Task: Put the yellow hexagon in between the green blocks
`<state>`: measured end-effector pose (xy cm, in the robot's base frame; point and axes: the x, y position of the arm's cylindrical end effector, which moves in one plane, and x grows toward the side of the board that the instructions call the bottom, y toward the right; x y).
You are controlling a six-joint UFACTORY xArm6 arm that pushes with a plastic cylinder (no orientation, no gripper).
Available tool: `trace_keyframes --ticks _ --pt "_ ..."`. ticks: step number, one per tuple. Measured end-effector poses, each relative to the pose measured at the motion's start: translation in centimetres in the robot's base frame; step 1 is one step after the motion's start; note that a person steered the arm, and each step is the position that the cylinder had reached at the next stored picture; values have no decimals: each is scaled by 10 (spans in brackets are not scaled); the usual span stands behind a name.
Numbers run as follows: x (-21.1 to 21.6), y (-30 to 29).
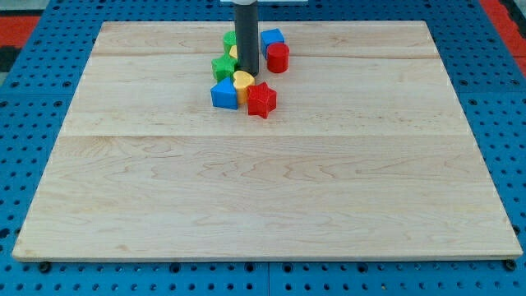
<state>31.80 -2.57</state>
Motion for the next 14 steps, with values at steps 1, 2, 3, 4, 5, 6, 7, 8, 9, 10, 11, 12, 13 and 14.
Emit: trace_keyframes --ticks 1,2,3,4,5,6,7,8,9,10,11,12,13,14 --pt "0 -39" --pt "0 -85" --pt "-3 -94" --pt "11 -36" --pt "14 37" --pt "5 63" --pt "0 38" --pt "-9 10" --pt "-29 6" --pt "-47 -8" --pt "-50 -54" --pt "-50 -72" --pt "-50 -47" --pt "-50 -8"
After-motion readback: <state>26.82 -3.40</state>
